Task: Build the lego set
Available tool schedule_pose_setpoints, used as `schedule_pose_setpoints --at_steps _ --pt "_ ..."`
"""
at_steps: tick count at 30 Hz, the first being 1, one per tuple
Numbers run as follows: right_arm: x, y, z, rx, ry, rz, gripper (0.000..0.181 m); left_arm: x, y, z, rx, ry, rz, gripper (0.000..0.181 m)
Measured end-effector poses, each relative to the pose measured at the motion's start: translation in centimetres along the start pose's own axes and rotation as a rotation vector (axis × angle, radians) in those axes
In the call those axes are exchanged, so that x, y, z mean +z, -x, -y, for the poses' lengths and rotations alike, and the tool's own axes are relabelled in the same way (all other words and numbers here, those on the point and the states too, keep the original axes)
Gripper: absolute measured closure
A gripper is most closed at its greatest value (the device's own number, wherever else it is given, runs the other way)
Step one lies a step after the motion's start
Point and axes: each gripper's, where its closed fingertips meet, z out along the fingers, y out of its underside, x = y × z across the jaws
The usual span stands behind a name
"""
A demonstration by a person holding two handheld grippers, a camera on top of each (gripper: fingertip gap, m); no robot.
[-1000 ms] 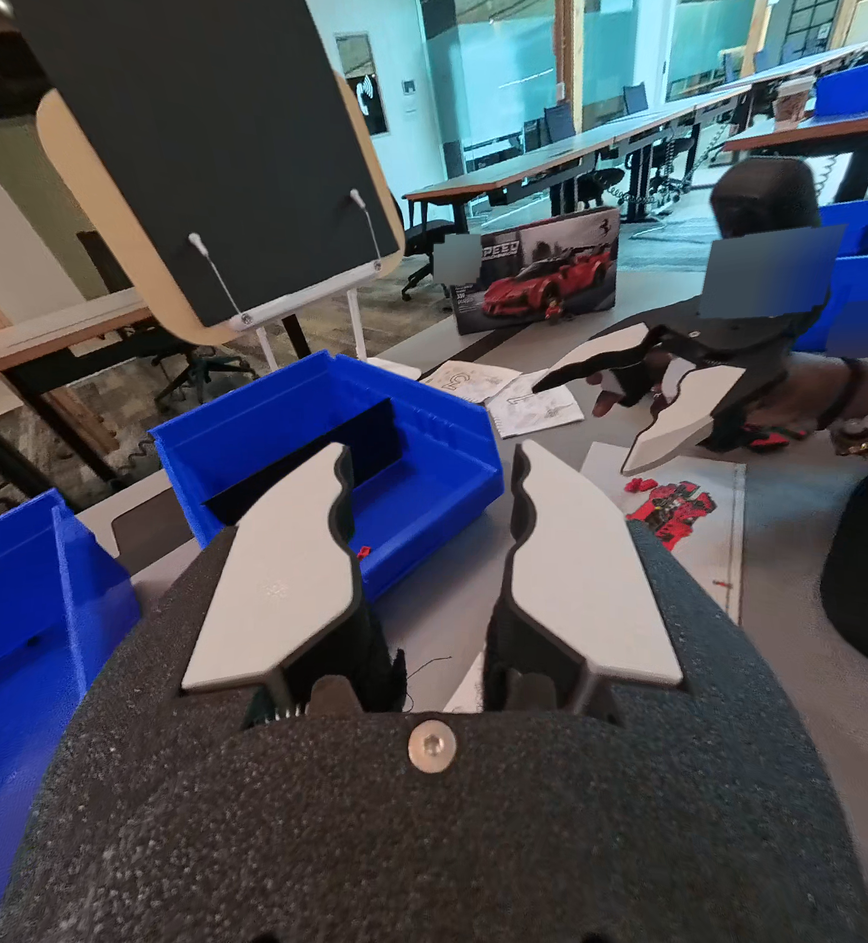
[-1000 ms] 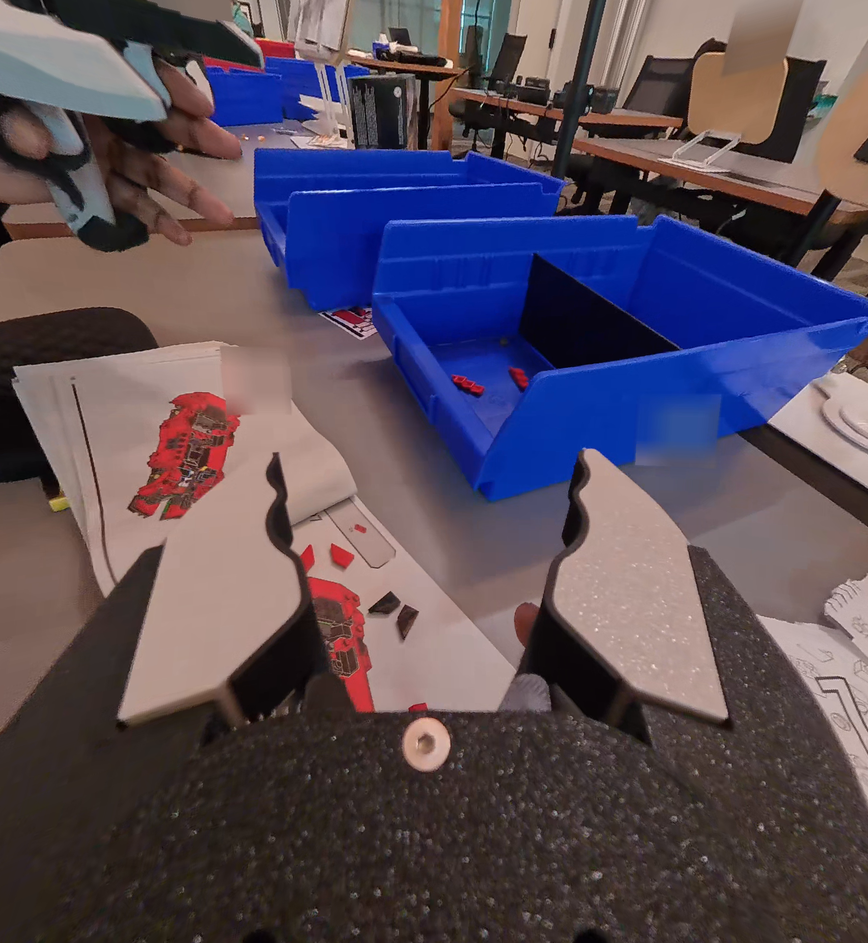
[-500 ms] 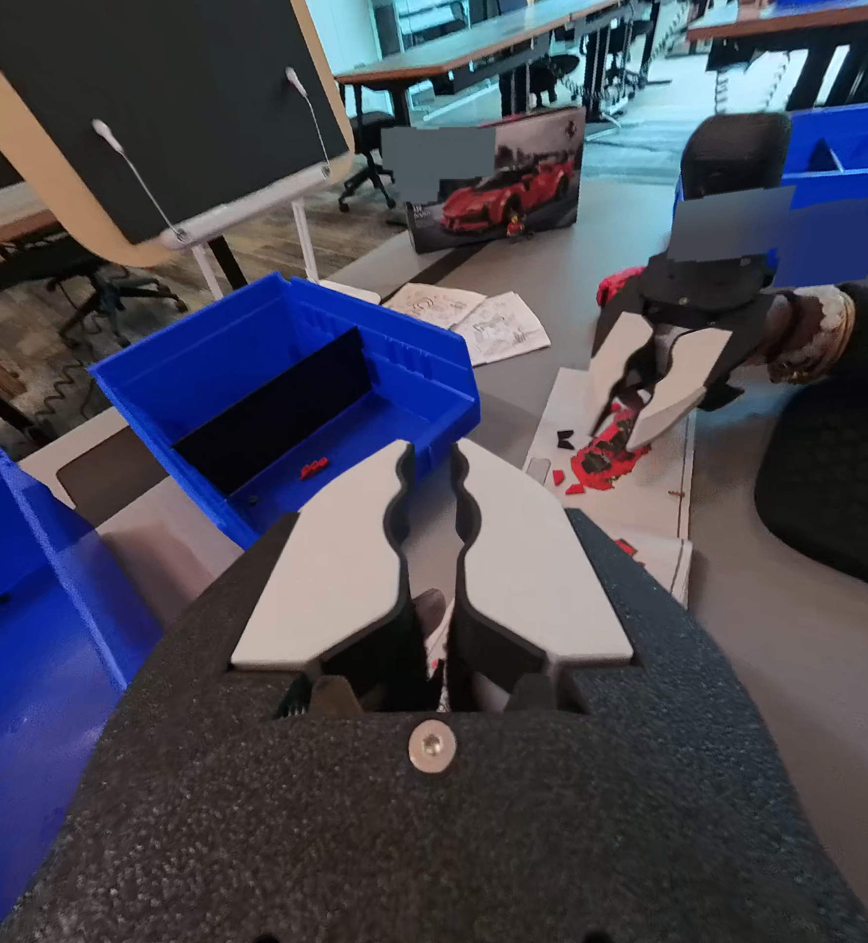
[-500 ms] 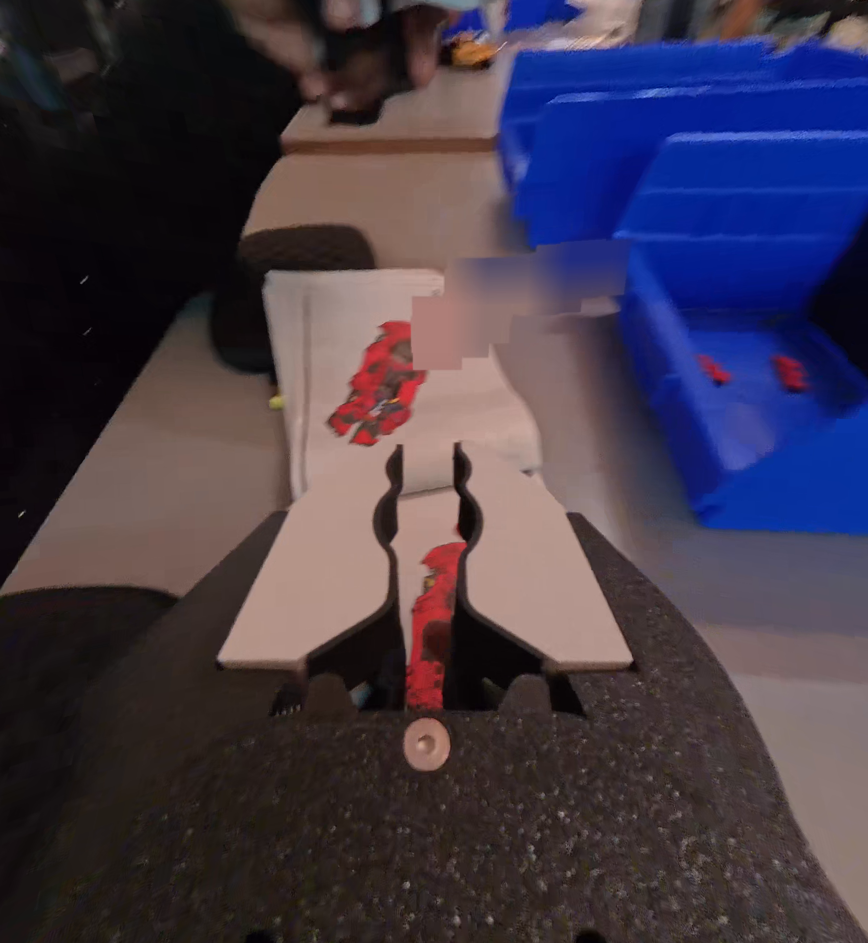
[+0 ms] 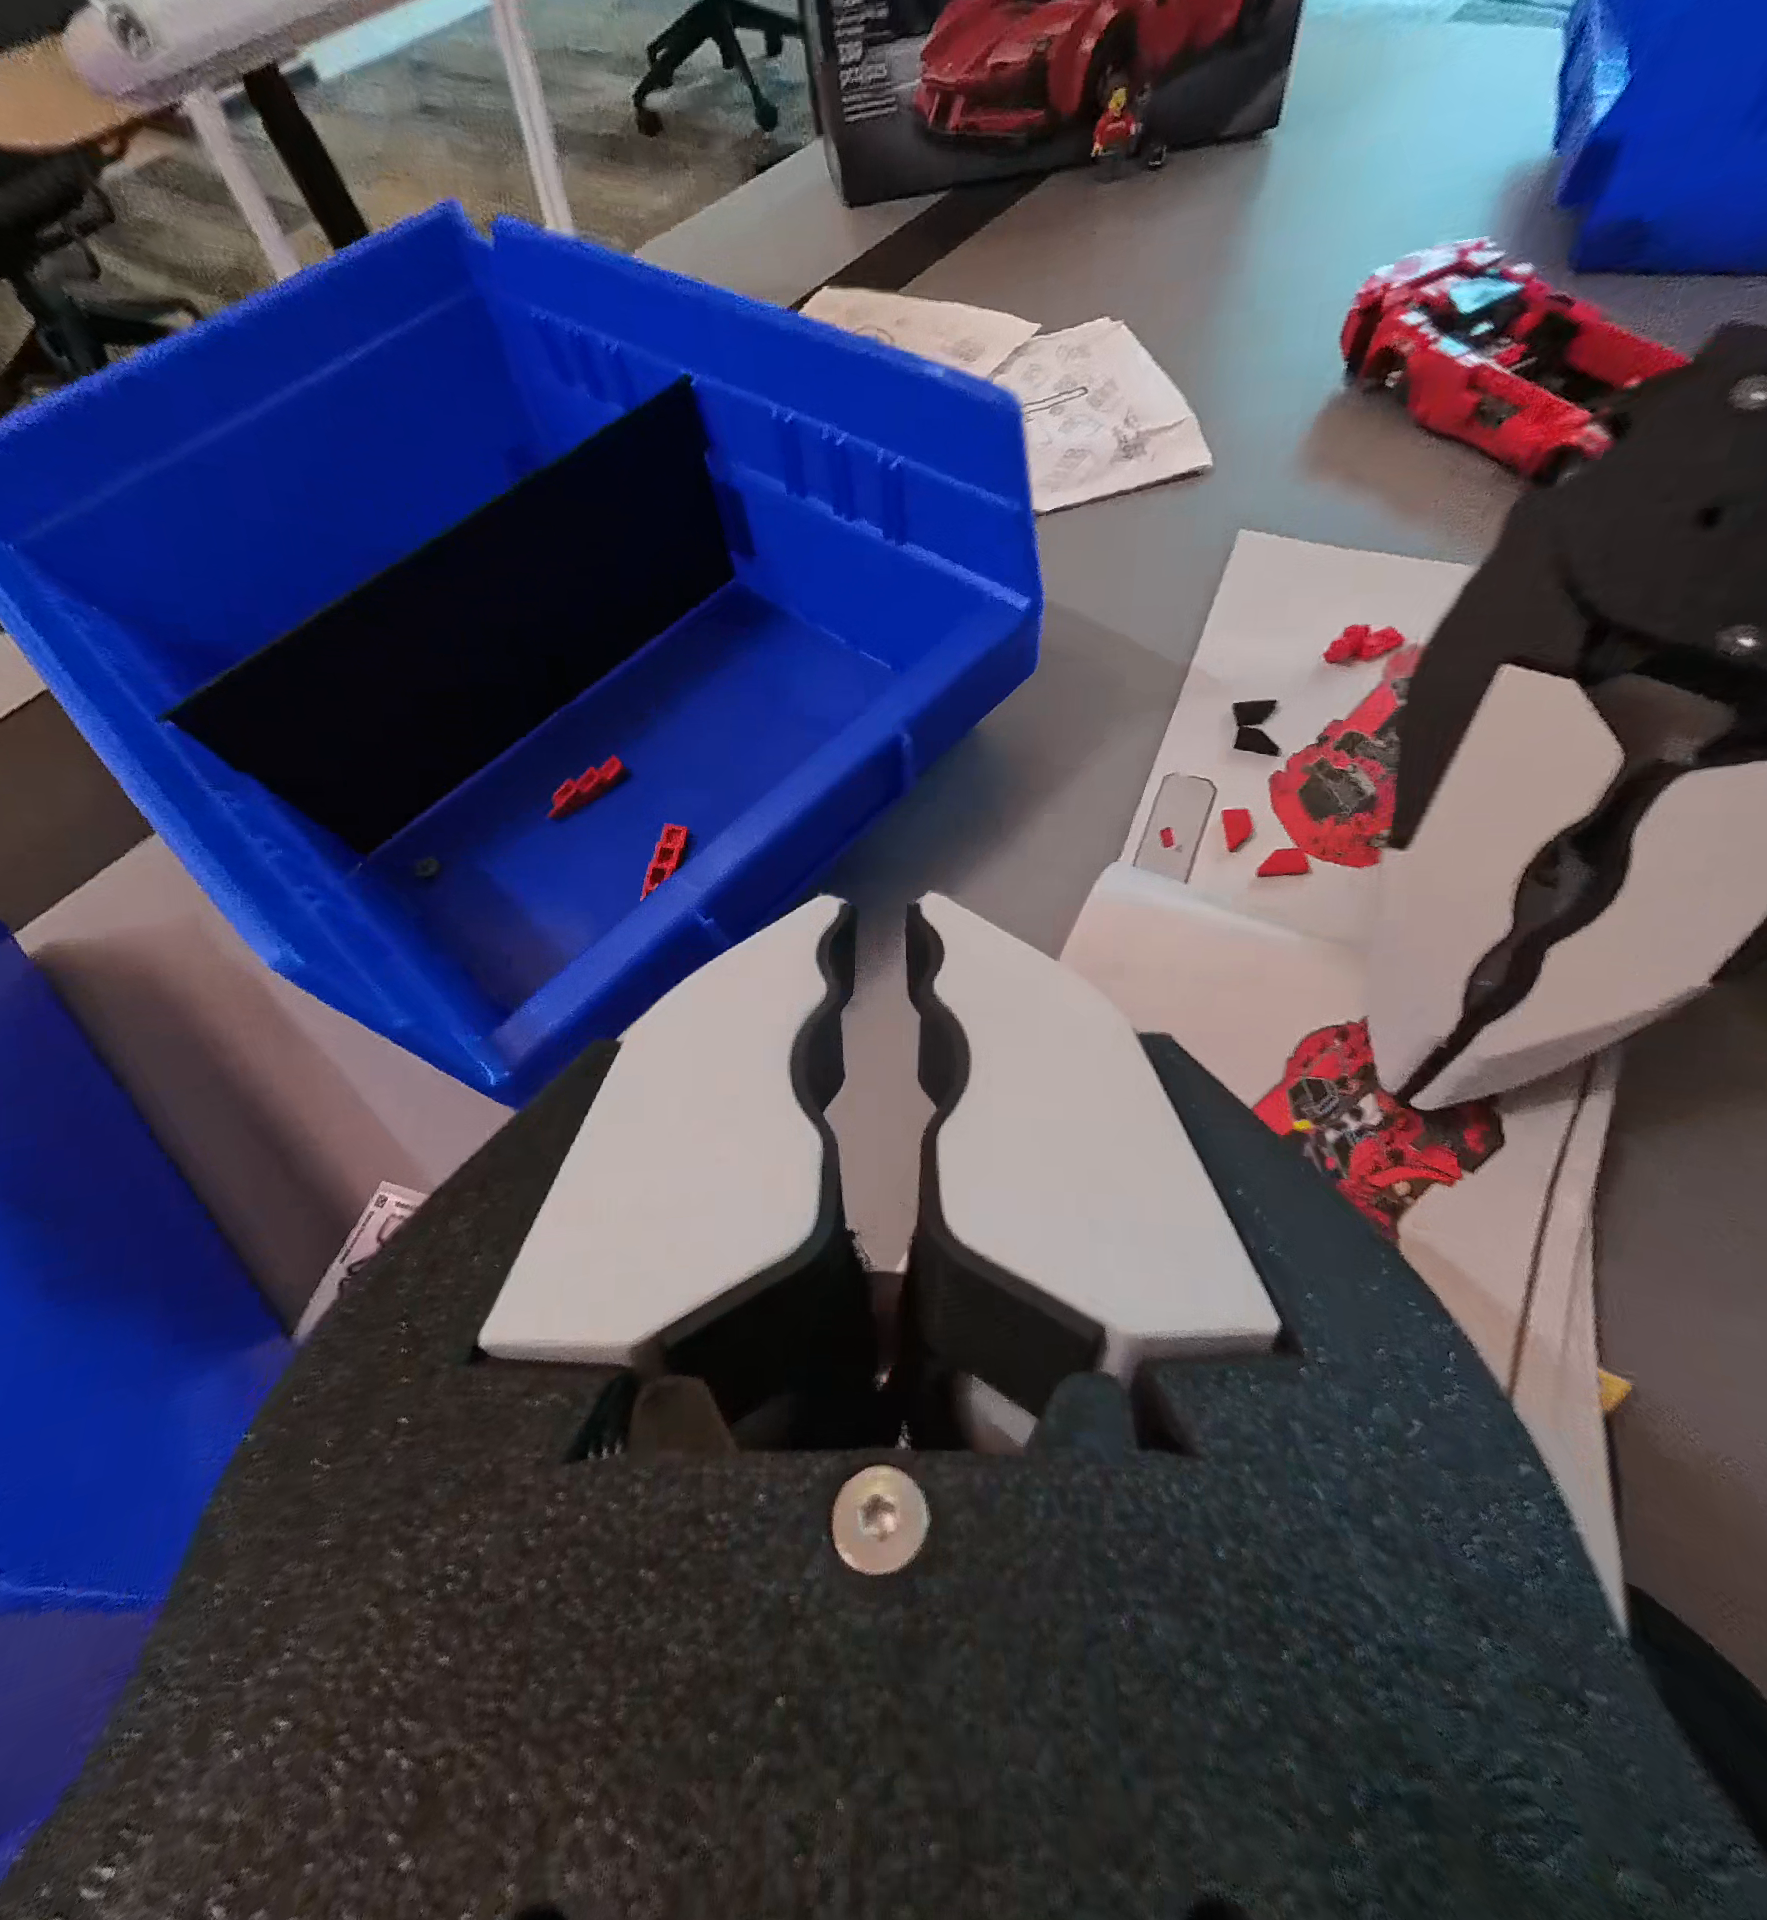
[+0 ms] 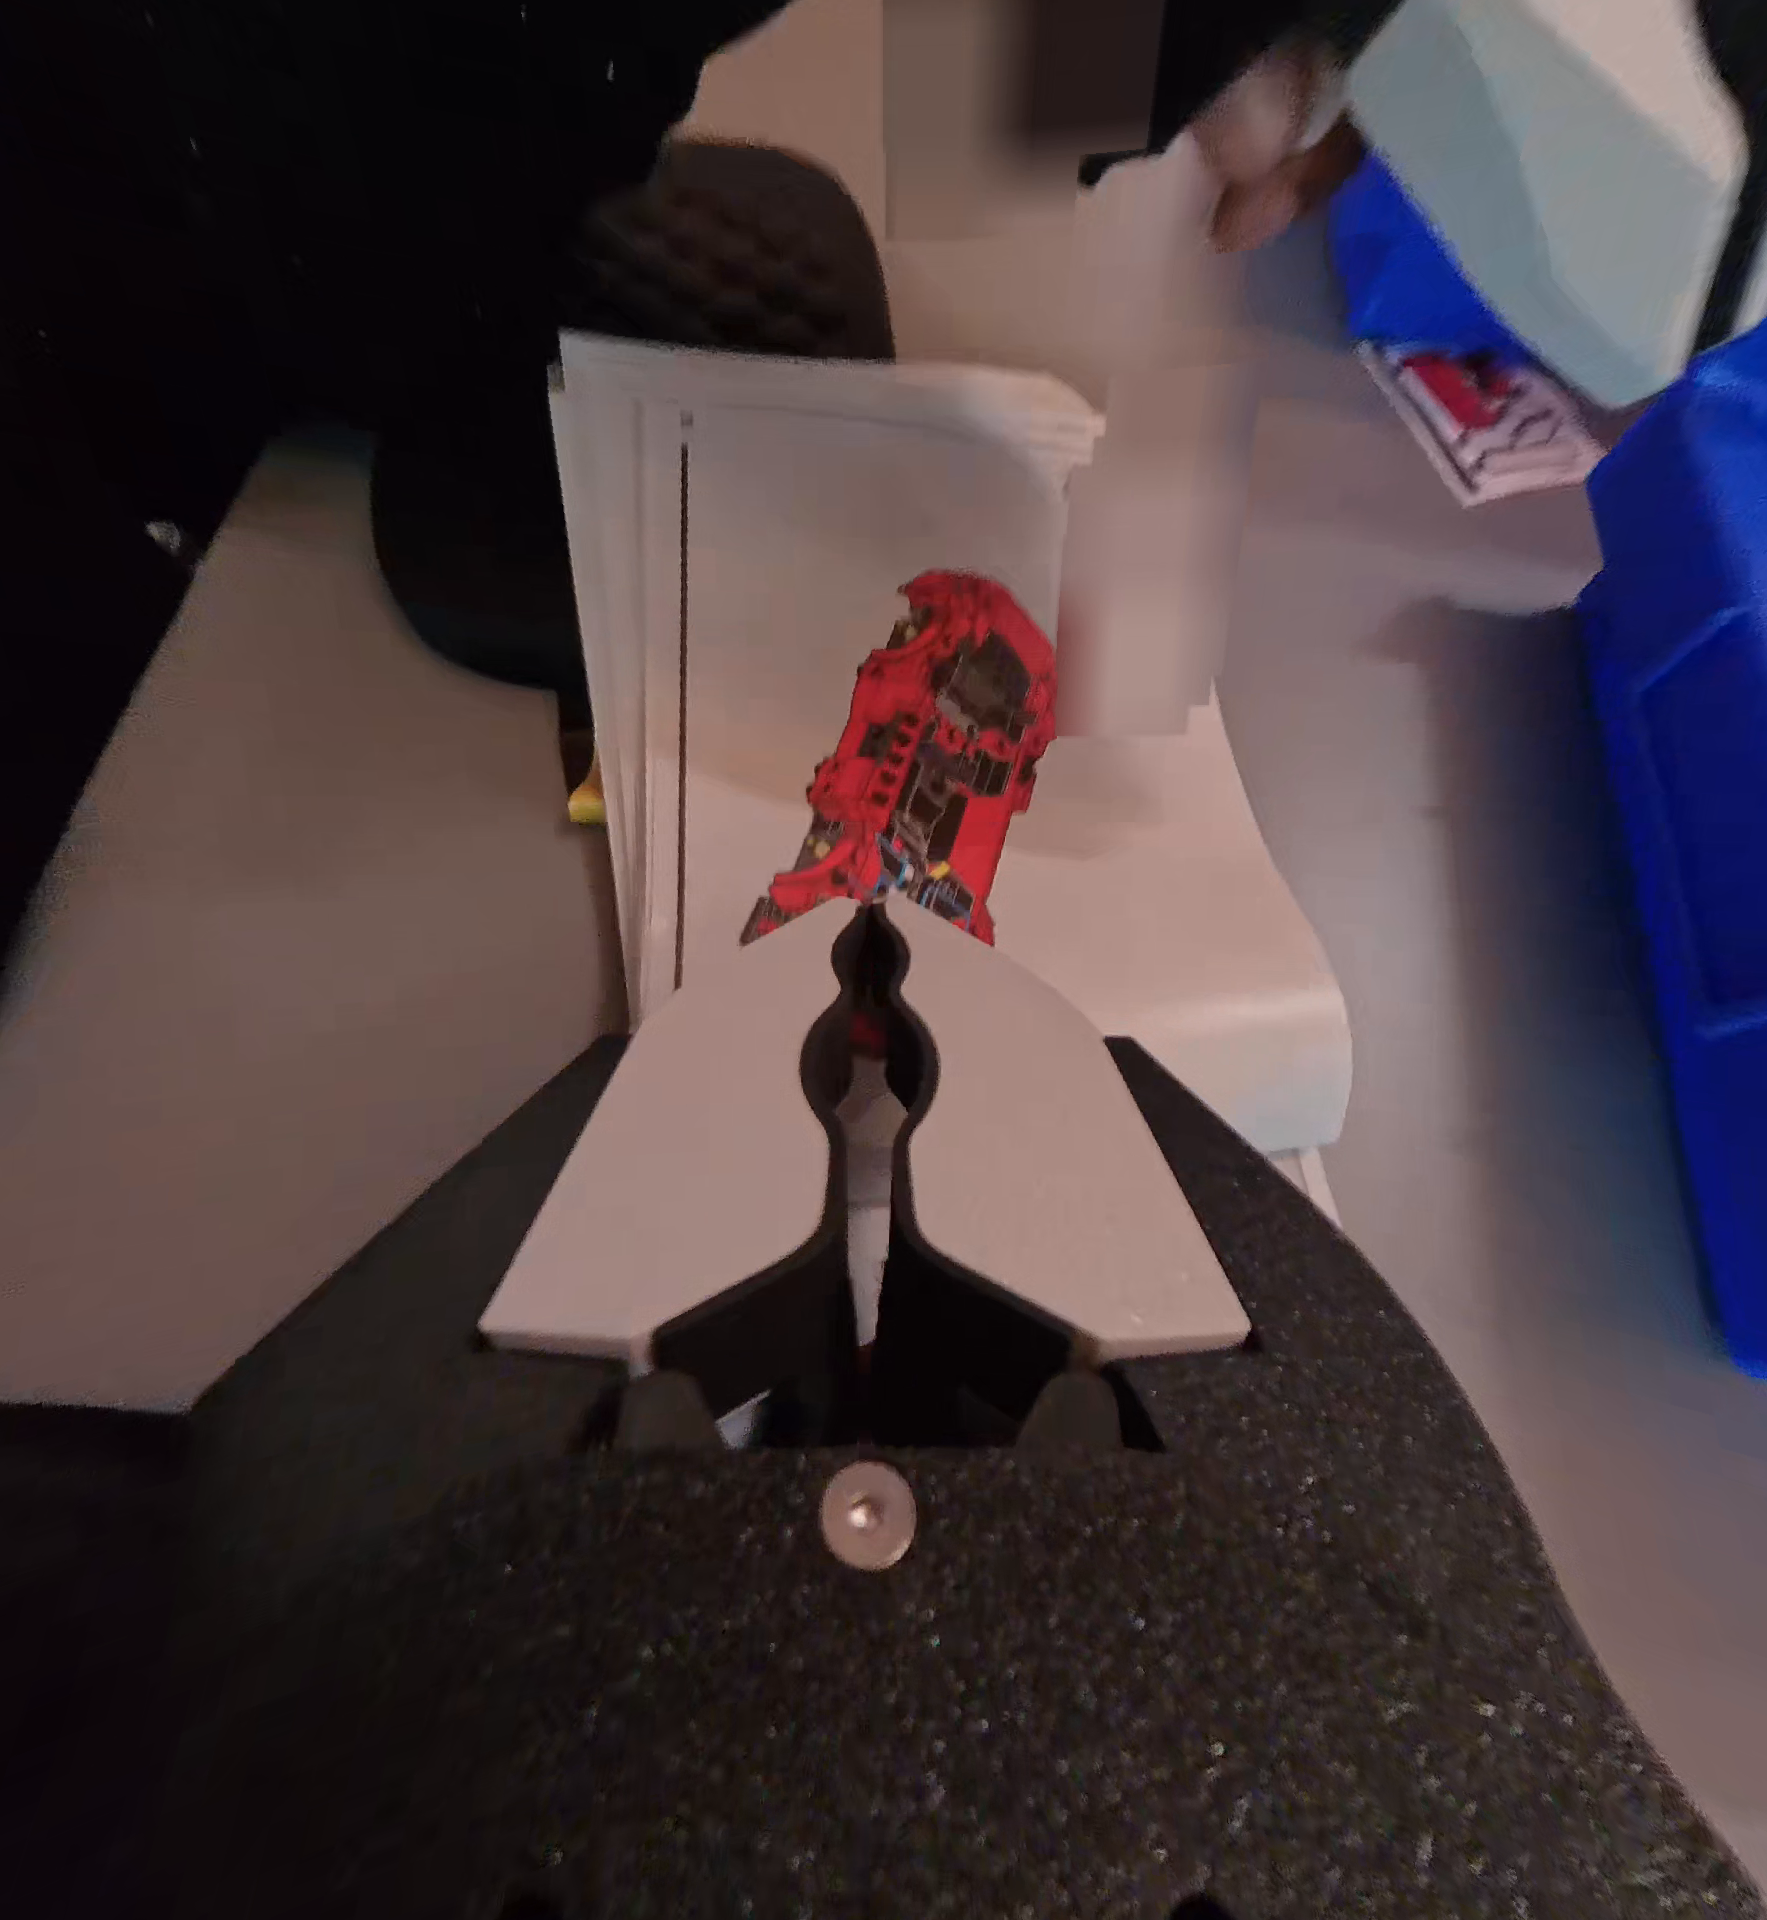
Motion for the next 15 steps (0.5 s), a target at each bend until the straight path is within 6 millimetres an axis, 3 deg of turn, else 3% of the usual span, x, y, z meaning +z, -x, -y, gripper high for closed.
schedule_pose_setpoints --at_steps 3,10,15 --pt "0.6 0.0 -1.7 -0.046 0.068 -0.003 0.181 0.3 1.2 -1.2 -0.015 0.055 0.052 0.172" --pt "0.8 0.1 -1.7 -0.142 0.071 -0.018 0.181 -0.1 2.6 -2.0 -0.039 0.068 0.111 0.172" --pt "0.8 0.1 -1.7 -0.202 0.091 -0.052 0.181 -0.1 2.4 -1.8 -0.04 0.059 0.104 0.172"
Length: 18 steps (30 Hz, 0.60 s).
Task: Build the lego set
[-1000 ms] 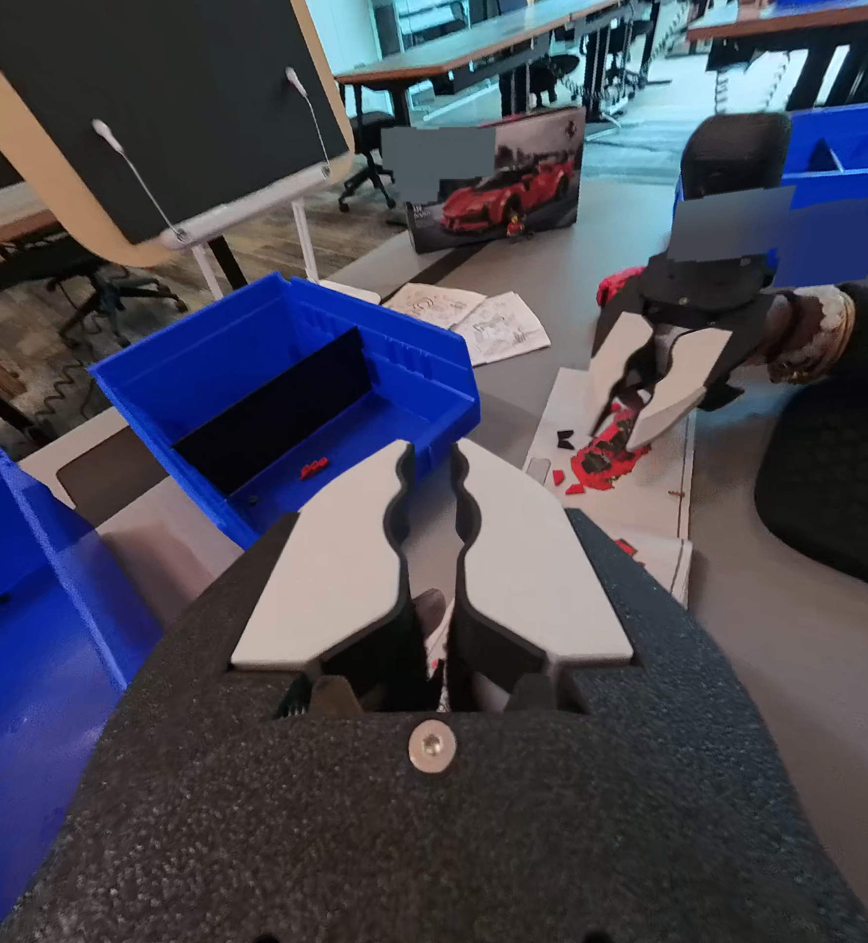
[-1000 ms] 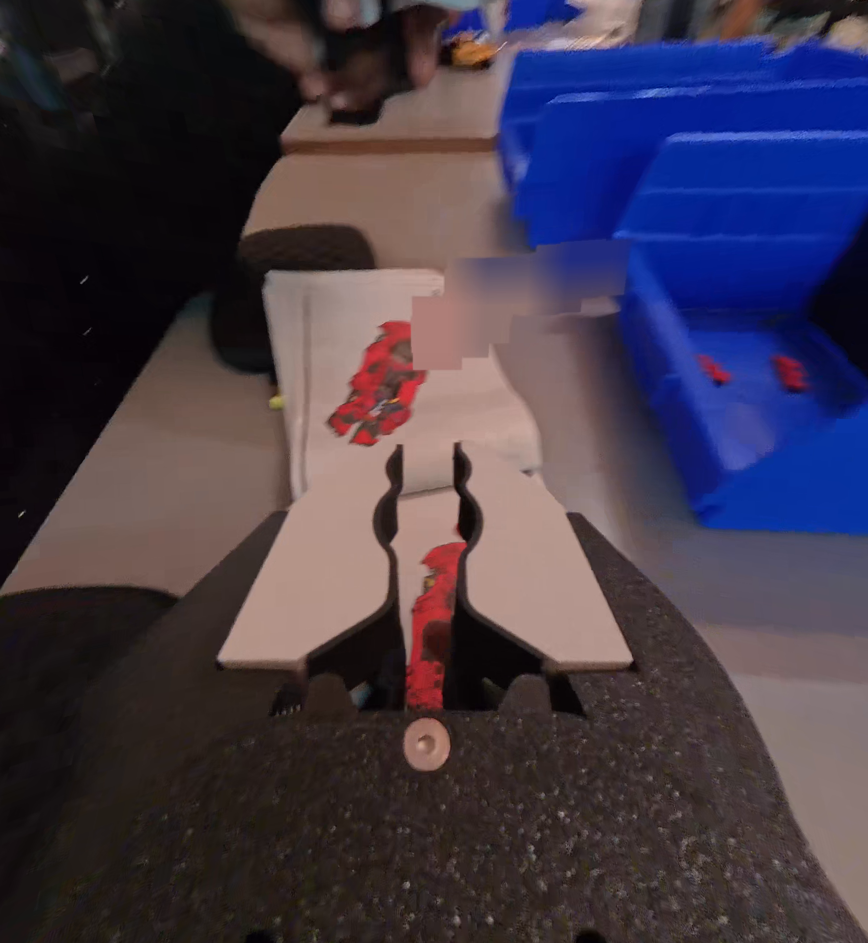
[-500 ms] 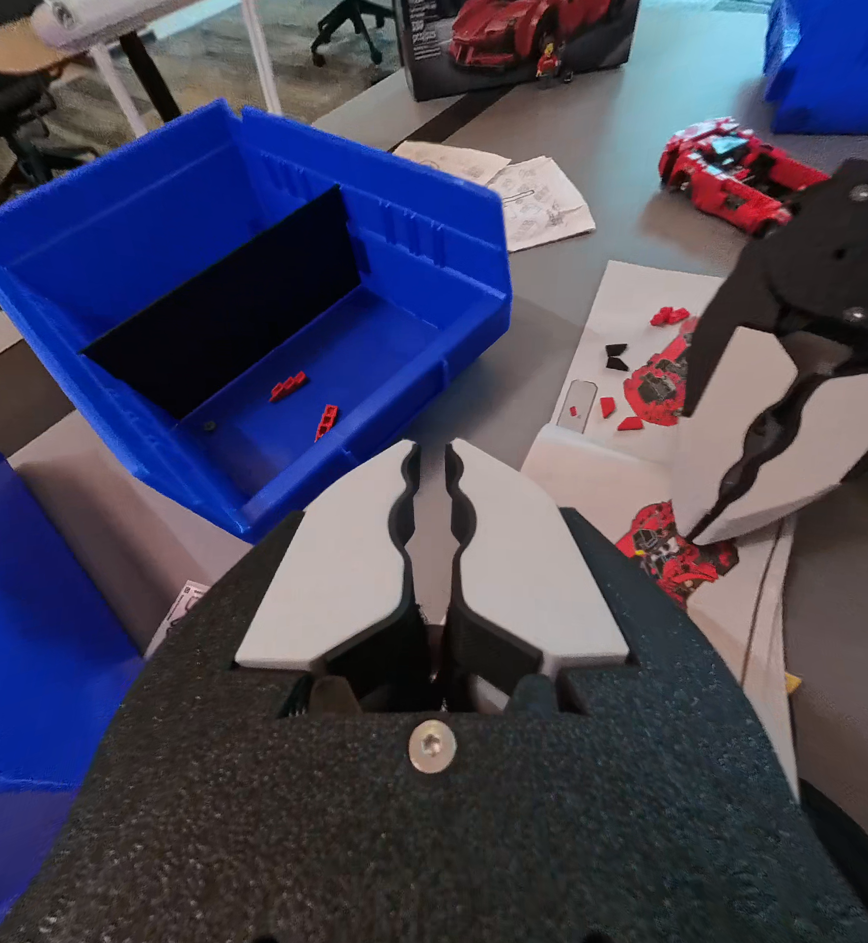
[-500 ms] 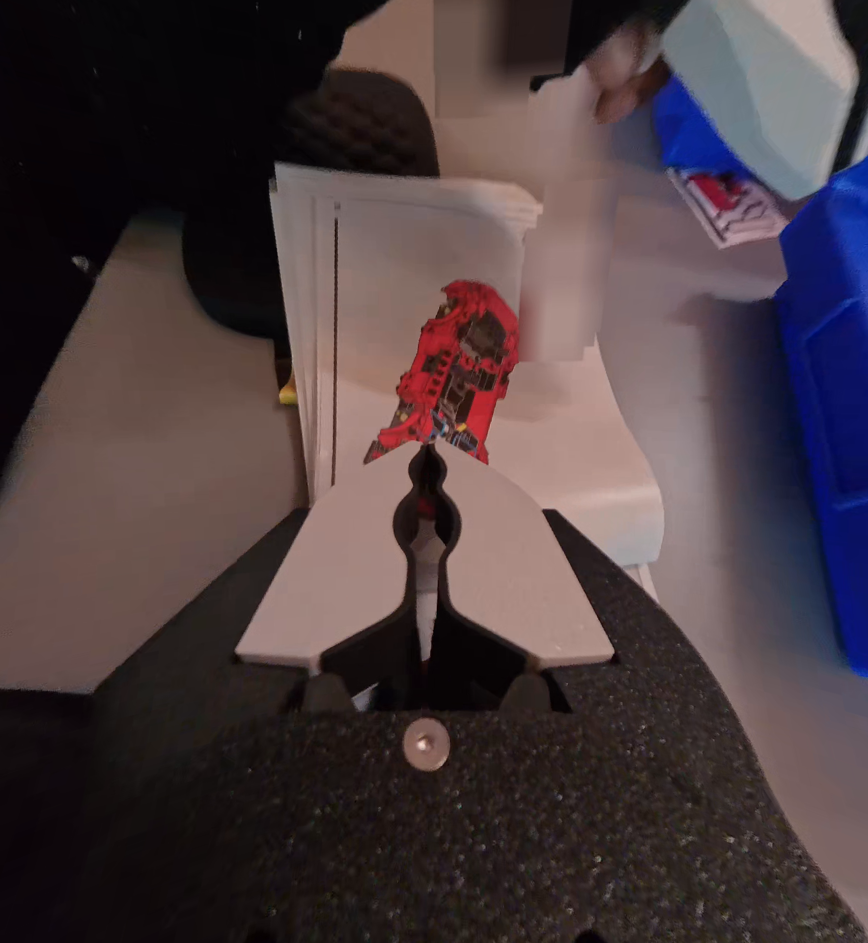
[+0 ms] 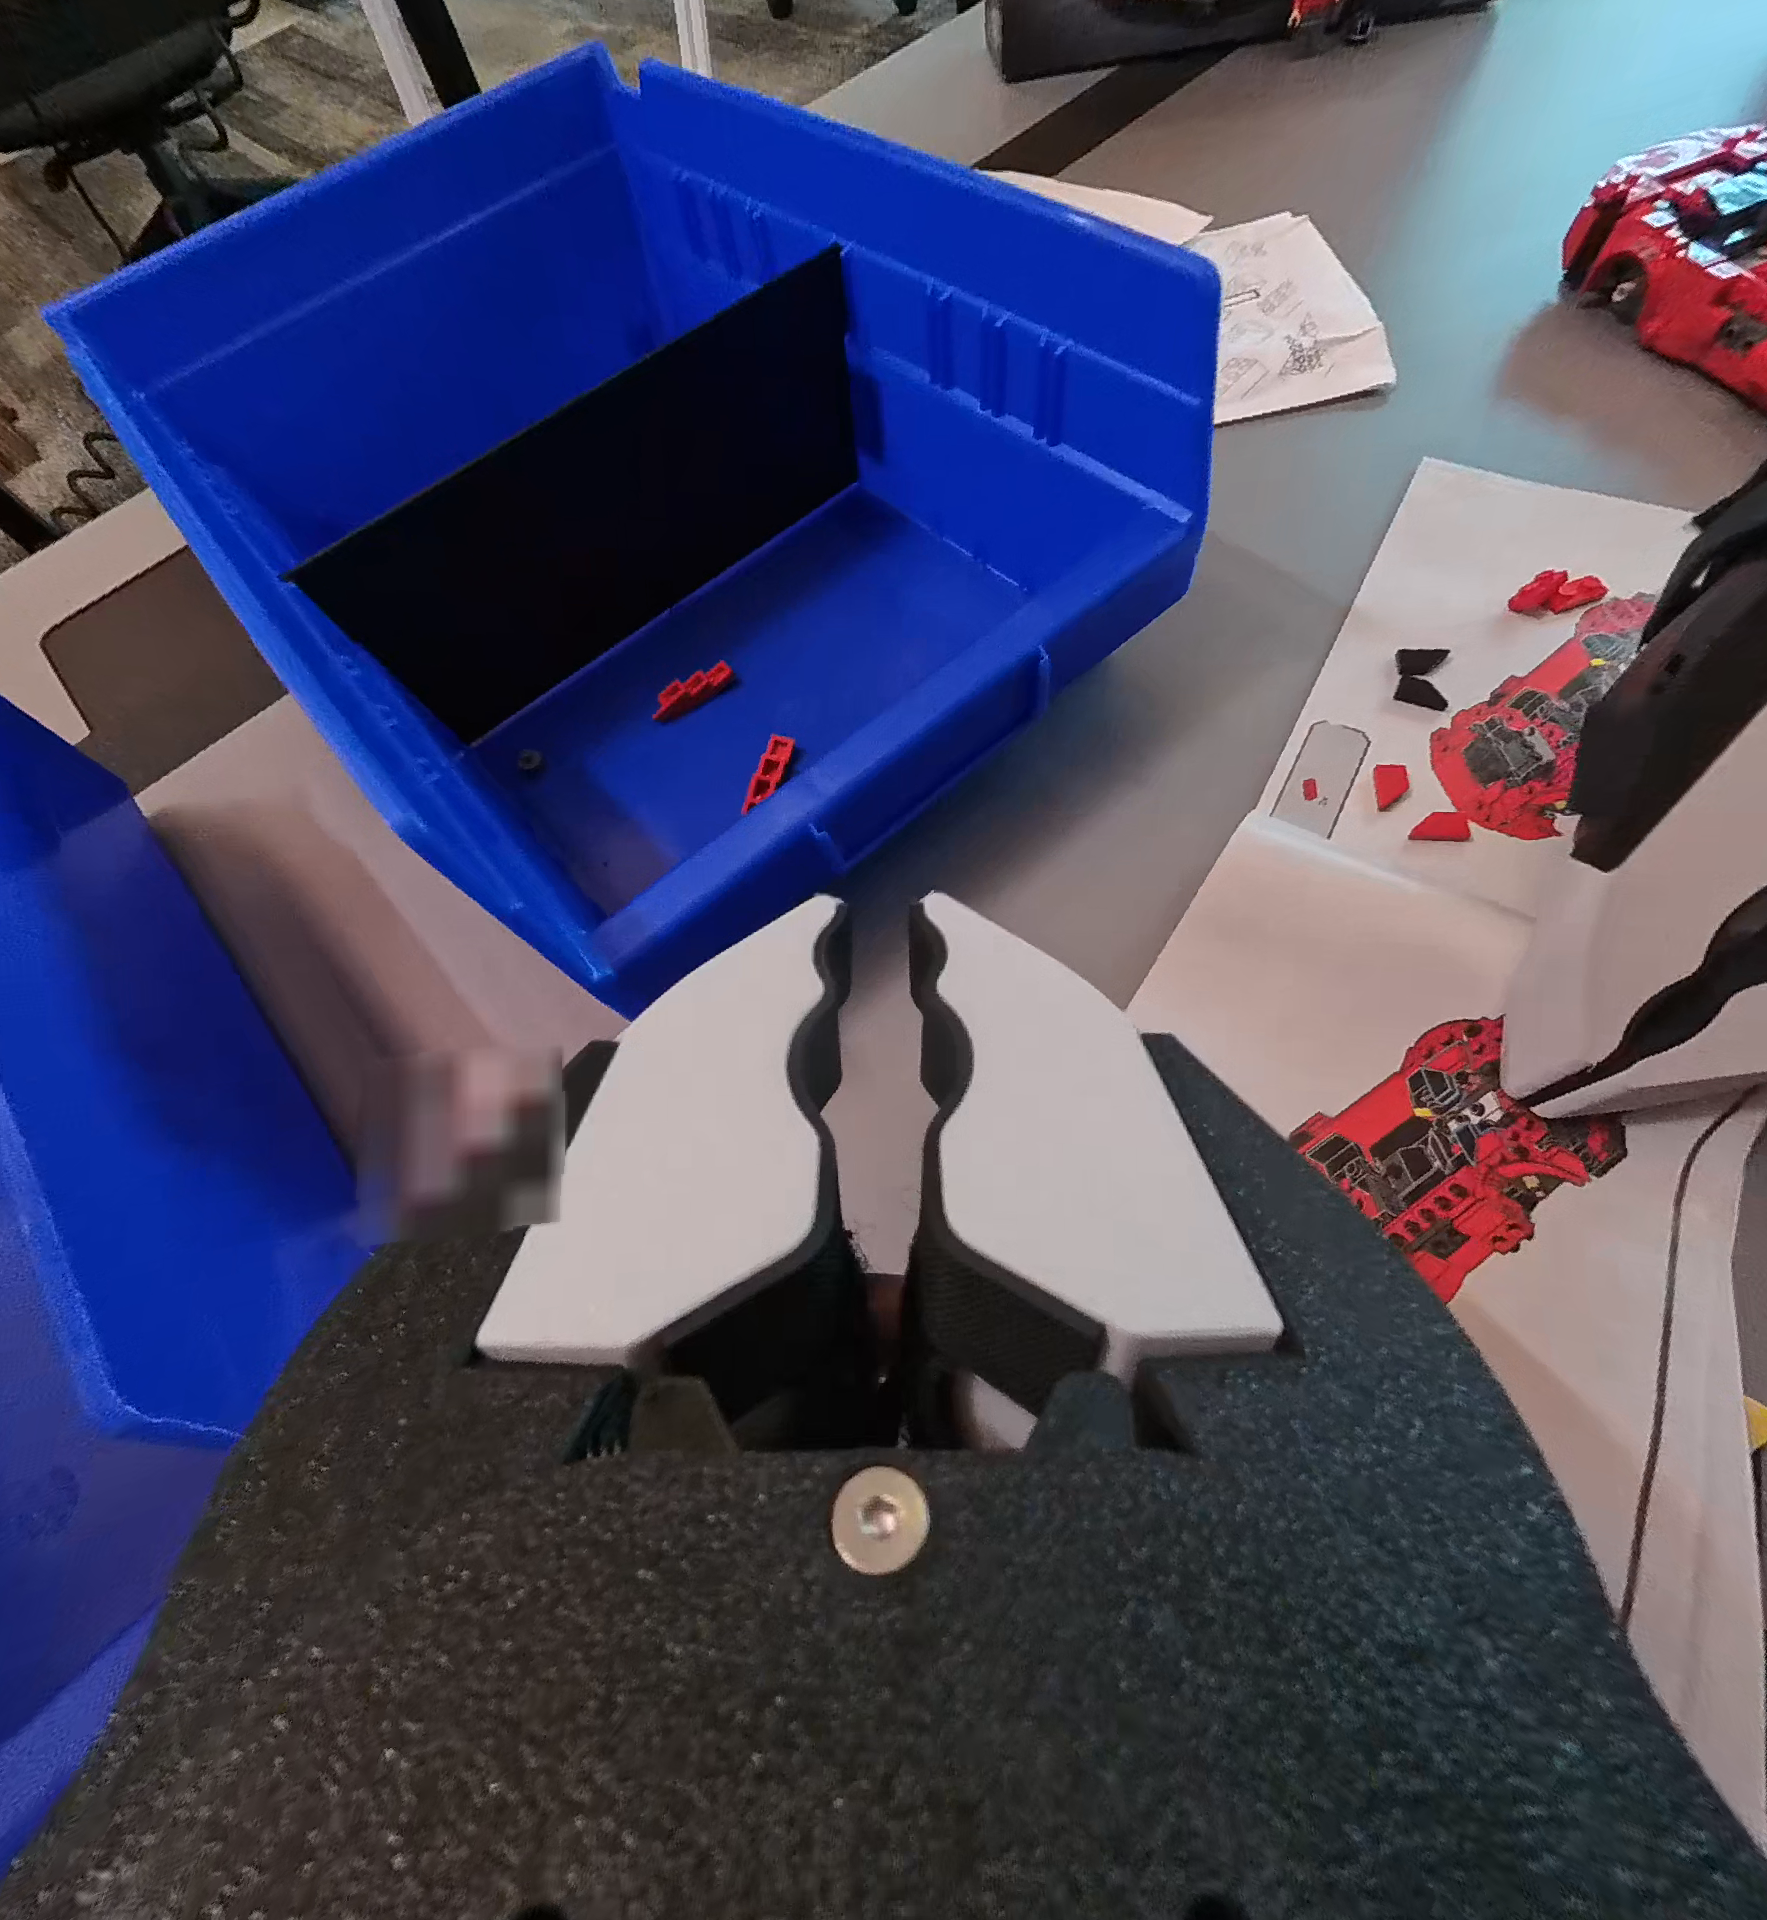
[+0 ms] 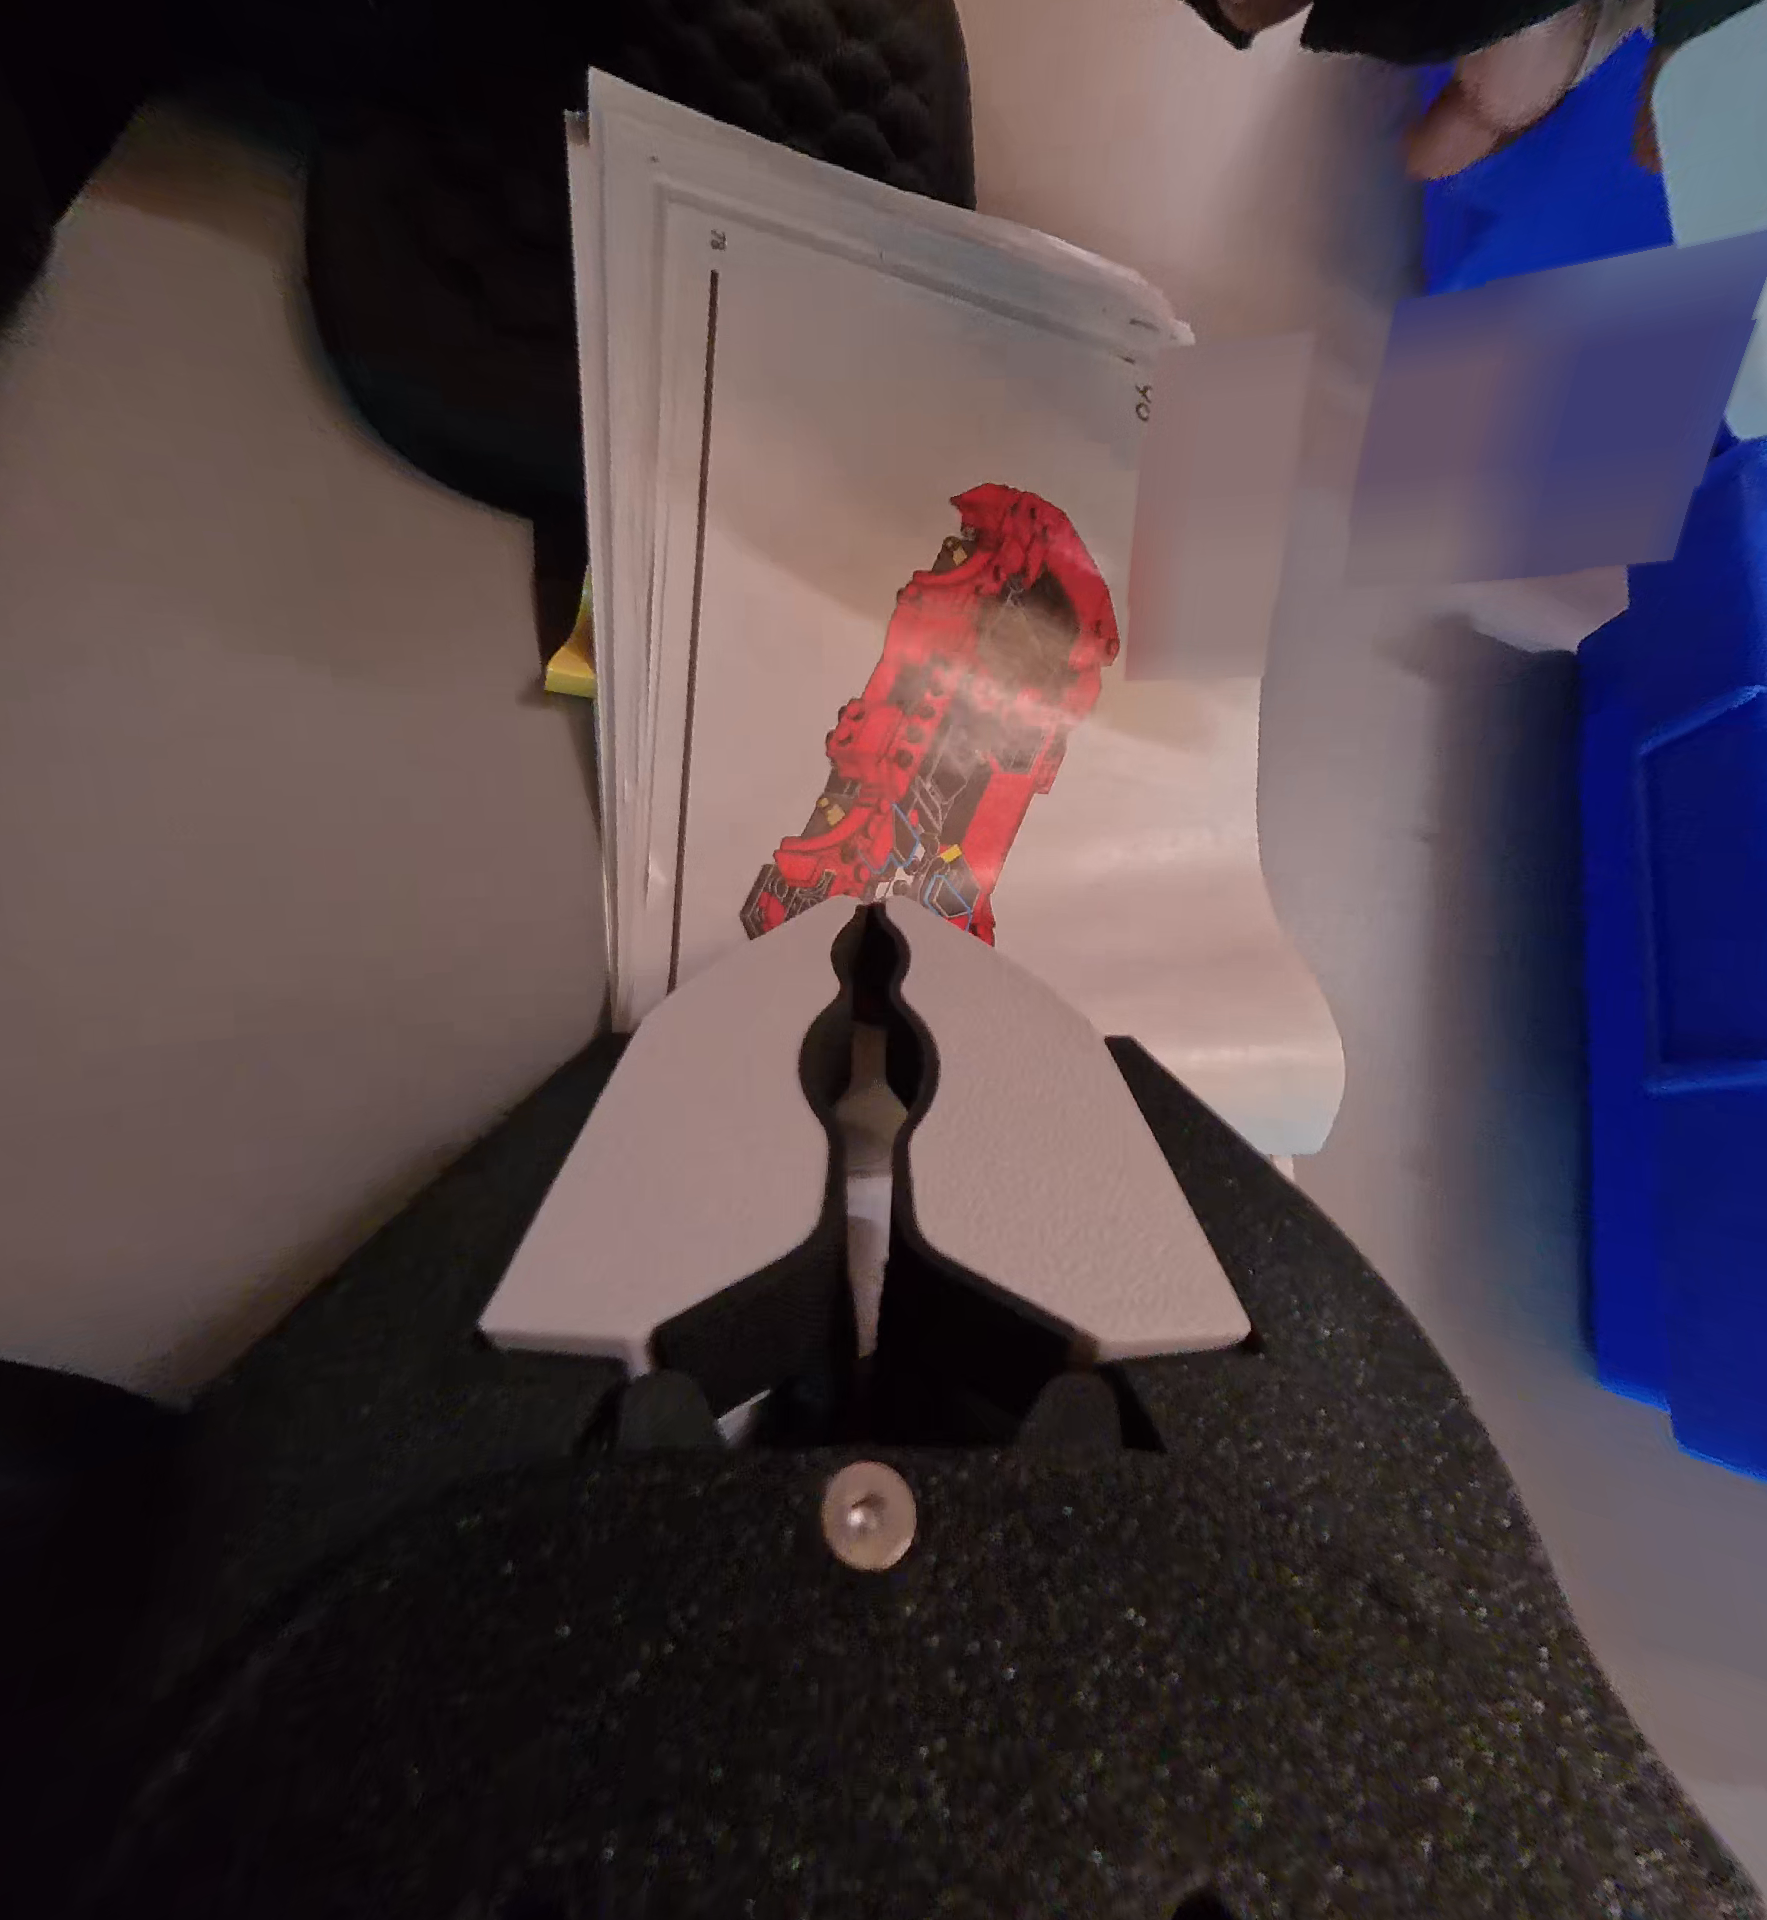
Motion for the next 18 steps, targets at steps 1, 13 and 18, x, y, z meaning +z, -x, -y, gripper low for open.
schedule_pose_setpoints --at_steps 1,13,18 --pt "0.01 0.0 0.0 -0.008 0.004 -0.005 0.181 0.02 -0.05 0.0 0.002 -0.001 -0.002 0.172" --pt "0.03 0.06 -0.06 -0.017 0.051 -0.034 0.181 0.07 0.06 -0.21 -0.004 0.009 0.004 0.172" --pt "0.03 0.07 -0.05 -0.044 0.078 -0.056 0.181 0.13 0.22 -0.5 -0.002 0.023 0.011 0.172"
